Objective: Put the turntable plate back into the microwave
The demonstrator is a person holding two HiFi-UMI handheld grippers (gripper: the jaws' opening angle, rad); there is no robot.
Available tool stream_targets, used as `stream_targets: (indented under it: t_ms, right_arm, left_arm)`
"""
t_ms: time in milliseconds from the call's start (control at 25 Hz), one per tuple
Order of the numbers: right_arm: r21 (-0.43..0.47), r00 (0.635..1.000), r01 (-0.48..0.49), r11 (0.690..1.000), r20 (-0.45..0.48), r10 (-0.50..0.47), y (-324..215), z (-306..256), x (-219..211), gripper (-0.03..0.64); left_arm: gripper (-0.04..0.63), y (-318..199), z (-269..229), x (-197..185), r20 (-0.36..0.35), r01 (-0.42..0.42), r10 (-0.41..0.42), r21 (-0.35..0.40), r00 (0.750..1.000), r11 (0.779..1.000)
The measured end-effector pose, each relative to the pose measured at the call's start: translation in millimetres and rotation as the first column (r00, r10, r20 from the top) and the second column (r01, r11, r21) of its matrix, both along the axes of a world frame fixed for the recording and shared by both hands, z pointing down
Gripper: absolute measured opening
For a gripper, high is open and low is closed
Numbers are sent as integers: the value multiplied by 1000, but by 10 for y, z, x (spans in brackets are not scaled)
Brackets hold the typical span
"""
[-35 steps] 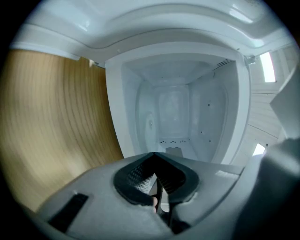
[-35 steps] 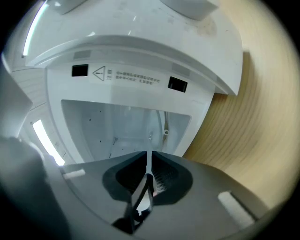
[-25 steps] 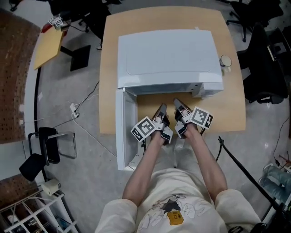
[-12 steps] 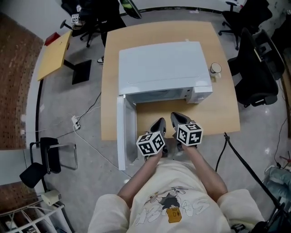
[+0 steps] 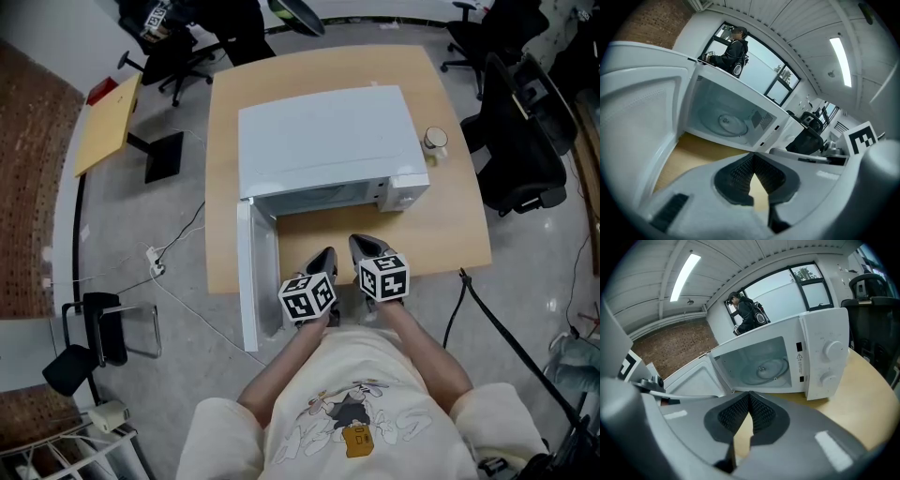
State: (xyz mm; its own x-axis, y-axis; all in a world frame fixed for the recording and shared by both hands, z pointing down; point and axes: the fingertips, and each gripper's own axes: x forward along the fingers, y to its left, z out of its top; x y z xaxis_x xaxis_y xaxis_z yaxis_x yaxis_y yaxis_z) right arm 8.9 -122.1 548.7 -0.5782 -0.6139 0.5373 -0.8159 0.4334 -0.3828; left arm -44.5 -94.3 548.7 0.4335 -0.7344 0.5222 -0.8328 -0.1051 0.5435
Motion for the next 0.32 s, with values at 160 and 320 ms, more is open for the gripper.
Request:
stream_targets:
  t_ms: [160,320]
  right_arm:
    - [6,1000,16,1000,-2,-16,36,-17,-42,6]
    - [11,999,35,999,-7,-35,69,-33,-79,7]
  left_arm:
    - [0,10,-4,4,6,-5,5,-1,1000,1000]
    - [0,12,4,-7,11,0,0,-1,1000,1000]
